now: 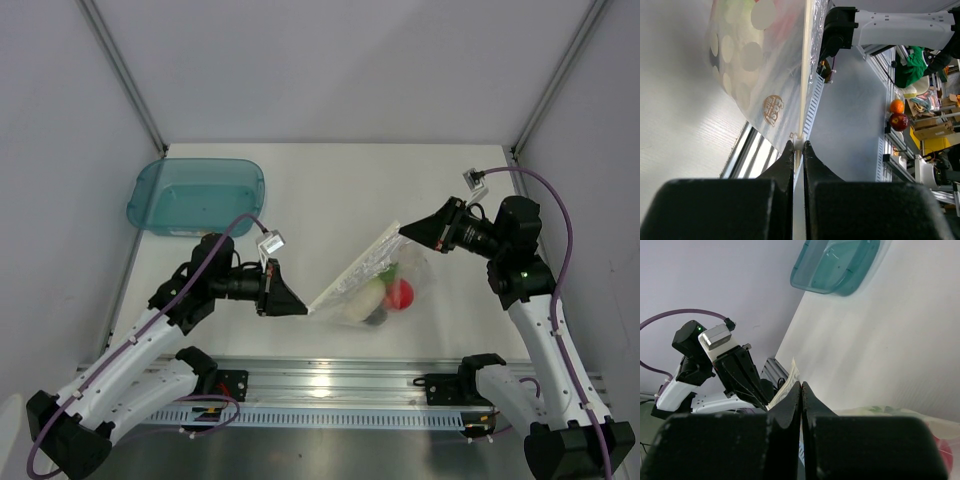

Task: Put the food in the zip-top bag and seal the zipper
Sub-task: Zip the zipper food storage bag at the center of the board.

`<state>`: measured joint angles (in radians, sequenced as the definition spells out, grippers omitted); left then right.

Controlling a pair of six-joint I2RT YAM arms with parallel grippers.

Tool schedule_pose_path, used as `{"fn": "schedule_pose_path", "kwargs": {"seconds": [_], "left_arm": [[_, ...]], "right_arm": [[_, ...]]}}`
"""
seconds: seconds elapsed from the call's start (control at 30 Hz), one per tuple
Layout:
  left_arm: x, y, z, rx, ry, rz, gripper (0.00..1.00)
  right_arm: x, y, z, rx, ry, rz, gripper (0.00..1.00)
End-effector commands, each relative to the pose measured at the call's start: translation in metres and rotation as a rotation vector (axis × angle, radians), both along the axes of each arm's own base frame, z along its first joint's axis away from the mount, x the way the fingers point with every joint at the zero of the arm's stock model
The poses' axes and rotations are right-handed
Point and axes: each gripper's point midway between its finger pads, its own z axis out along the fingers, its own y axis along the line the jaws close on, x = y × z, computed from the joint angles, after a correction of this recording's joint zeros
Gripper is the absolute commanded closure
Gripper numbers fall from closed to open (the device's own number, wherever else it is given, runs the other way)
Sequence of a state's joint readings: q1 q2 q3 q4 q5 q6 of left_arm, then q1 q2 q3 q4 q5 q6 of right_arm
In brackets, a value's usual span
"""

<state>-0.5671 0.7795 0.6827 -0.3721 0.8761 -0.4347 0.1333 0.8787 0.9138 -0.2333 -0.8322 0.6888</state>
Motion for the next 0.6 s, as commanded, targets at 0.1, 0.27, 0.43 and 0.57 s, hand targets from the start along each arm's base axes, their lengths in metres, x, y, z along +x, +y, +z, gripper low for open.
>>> {"fn": "schedule_pose_path", "kwargs": {"seconds": [0.1, 0.27, 0.43, 0.57], "left_arm": [[-0.0049, 0.0053, -0.0056, 0.027, 0.052, 0.021, 0.99], [-0.0079, 0.0071, -0.0074, 0.035, 0.075, 0.025, 0.99], [-0.011, 0.0078, -0.0081, 0.035, 0.09, 0.023, 1.0], [-0.0129, 0.0091, -0.009, 0.043, 0.105, 0.024, 0.99]], "right_arm": [[0.0074, -0.0032, 0.015, 0.013, -0.072, -0.024, 1.0], [0.0075, -0.0034, 0.0144, 0.011, -0.07, -0.026, 1.0], [0.0078, -0.0029, 0.0146, 0.012, -0.068, -0.021, 1.0], [0.0072, -0.0027, 0.0141, 0.011, -0.067, -0.018, 1.0]]}}
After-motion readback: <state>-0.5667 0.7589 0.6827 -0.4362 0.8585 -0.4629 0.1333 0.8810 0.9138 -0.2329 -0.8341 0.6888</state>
